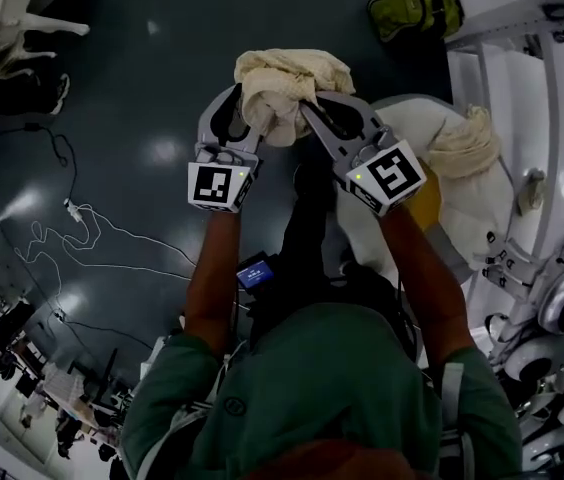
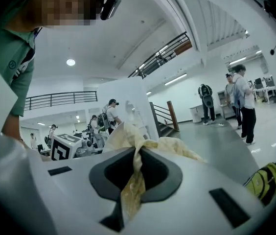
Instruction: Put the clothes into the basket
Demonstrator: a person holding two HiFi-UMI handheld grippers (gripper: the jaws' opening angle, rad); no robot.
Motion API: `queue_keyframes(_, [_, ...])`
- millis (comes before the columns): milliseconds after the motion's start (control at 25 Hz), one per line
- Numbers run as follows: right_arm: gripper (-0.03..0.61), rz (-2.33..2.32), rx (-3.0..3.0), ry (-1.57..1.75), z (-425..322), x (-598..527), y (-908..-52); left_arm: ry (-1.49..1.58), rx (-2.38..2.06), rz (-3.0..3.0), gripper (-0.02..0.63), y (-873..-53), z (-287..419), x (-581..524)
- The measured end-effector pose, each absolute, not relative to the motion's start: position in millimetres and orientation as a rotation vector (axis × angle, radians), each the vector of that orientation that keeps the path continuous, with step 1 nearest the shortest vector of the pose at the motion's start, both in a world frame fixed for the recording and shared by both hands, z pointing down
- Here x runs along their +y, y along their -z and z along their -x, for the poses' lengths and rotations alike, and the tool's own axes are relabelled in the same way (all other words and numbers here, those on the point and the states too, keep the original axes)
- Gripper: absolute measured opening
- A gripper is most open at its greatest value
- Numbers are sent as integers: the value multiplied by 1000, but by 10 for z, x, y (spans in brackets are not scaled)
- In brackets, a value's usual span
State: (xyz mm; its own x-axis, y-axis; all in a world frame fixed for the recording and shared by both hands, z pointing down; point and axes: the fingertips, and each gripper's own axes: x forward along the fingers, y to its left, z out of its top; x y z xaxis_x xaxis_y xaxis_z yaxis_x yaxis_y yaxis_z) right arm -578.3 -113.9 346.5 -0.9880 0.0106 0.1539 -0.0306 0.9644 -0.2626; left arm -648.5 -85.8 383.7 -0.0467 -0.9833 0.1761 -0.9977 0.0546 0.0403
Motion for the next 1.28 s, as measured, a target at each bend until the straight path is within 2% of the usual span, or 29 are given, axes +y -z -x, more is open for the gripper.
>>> queue_keyframes(440, [25, -30, -2591, -602, 6120, -1026, -5037, -378, -2047, -1849, 179, -4861, 6803, -603])
queue_keyframes(640, [52, -83, -2435, -650, 6009, -1002, -5653, -566, -1923, -1786, 179, -5285, 6759, -490])
queue_keyframes(920, [52, -145, -2382, -671, 5818, -1134, -5894, -690, -1887, -1790, 179, -5423, 6709, -521])
queue_keyframes(1160, [52, -261, -2373, -670, 5487, -1404, -5918, -609, -1870, -1868, 179, -5329, 6575, -760])
queue_keyframes(1280, [52, -437, -2375, -650, 5003, -1794, -5917, -540, -1841, -1962, 179, -5200, 6319, -992])
